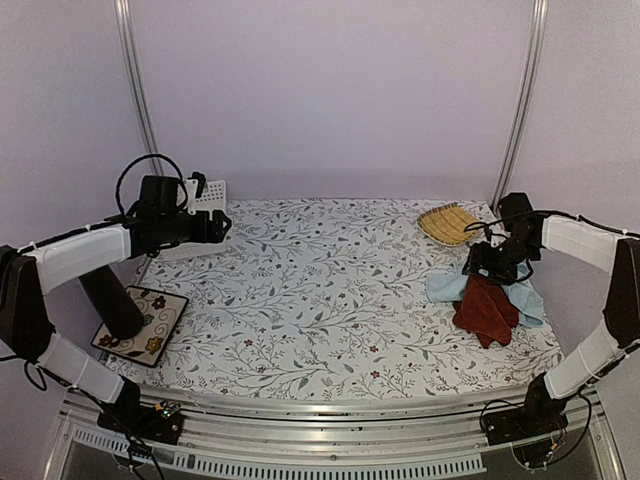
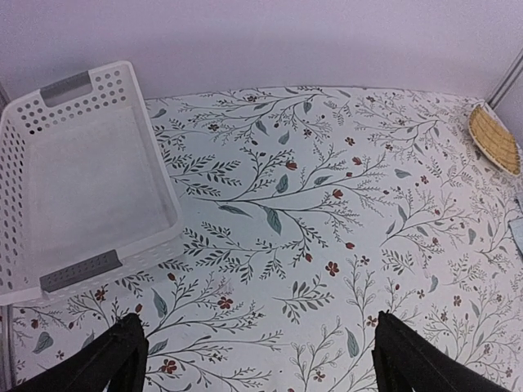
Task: Roll the towels
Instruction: Pick up the towel from the towel pile.
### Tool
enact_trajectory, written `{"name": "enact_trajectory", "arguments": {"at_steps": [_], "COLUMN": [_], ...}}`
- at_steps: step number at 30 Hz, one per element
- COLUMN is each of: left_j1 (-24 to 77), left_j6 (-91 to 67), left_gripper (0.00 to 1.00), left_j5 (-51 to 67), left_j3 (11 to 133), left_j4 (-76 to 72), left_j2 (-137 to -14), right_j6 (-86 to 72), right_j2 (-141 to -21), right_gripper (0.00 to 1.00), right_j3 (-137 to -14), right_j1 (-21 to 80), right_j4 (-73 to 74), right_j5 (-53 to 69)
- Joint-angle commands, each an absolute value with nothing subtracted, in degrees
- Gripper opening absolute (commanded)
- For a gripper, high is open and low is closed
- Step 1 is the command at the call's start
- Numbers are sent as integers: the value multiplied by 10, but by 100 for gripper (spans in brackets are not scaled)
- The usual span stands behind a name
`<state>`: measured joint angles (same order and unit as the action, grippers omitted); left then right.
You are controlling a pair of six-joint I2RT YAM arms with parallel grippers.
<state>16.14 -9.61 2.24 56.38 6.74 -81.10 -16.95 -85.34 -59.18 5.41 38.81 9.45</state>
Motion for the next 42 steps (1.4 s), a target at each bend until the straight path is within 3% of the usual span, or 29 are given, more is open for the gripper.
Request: {"name": "enact_trajectory", "arguments": {"at_steps": [1, 6, 20, 23, 33, 42], "left_j1": [170, 170, 170, 170, 171, 181], "left_j6": [-100, -104, -100, -102, -104, -94], "left_gripper": [97, 97, 97, 97, 97, 97], "left_j5": [26, 31, 34, 36, 42, 69], "left_j3": [559, 560, 571, 572, 576, 581], "left_j4": [70, 70, 69, 69, 70, 63], "left_j2": [-814, -819, -826, -827, -824, -822], "right_j6": [-171, -164, -157, -154, -151, -125], "right_j2": [-865, -879, -899, -901, -901, -875], "right_gripper": [73, 63, 51, 44, 5, 2], "right_j3": [-603, -618, -609, -603, -603, -686], "right_j1": [69, 91, 115, 115, 115, 142], "right_j4": [372, 384, 398, 397, 395, 420], "right_j5": [83, 70, 33, 29, 28, 46]}}
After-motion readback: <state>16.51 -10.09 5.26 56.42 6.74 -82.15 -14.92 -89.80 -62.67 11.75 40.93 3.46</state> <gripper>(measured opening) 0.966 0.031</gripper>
